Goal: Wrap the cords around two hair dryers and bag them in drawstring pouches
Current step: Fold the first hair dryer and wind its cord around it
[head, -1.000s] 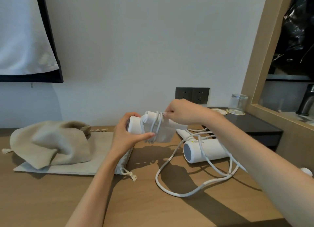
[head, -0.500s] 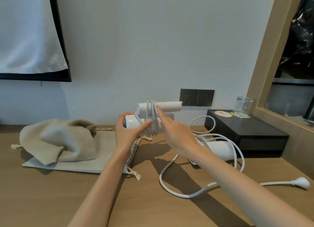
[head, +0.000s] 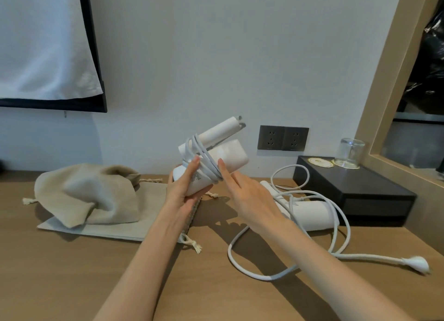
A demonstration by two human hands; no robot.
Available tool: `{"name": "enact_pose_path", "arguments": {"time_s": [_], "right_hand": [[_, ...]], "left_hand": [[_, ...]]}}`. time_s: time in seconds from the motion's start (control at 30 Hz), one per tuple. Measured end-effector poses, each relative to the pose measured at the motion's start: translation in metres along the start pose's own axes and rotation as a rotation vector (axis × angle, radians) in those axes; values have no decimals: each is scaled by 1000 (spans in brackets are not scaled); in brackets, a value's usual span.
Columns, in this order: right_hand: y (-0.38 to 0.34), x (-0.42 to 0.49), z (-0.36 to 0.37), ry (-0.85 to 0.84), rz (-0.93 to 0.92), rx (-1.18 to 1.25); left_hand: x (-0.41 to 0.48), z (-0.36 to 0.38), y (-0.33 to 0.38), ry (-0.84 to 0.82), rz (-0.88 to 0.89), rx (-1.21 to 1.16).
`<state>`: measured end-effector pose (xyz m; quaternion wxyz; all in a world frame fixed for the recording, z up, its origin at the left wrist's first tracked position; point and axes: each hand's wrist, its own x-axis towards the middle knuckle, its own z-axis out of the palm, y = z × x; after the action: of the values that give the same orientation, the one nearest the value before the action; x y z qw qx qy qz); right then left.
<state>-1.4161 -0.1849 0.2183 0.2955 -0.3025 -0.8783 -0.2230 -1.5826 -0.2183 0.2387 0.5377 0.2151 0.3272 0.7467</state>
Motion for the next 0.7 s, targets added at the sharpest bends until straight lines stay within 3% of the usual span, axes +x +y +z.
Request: {"name": "enact_pose_path", "arguments": {"time_s": [0.13, 0.27, 0.37, 0.5, 0.6, 0.7], "right_hand": [[24, -3, -6, -34, -14, 105], [37, -3, -26, -235, 423, 785], [52, 2, -41, -496, 709, 1124], [71, 17, -58, -598, 935, 1185], [82, 28, -72, -601, 957, 1199], [90, 35, -84, -548, 986, 1172]], "left_hand": [[-3, 2, 6, -43, -59, -152], [-1, -4, 16, -51, -83, -242], [-2, -8, 19, -173, -80, -213], [5, -19, 18, -360, 21, 102], [6, -22, 17, -480, 124, 419], [3, -22, 15, -528, 158, 581]]}}
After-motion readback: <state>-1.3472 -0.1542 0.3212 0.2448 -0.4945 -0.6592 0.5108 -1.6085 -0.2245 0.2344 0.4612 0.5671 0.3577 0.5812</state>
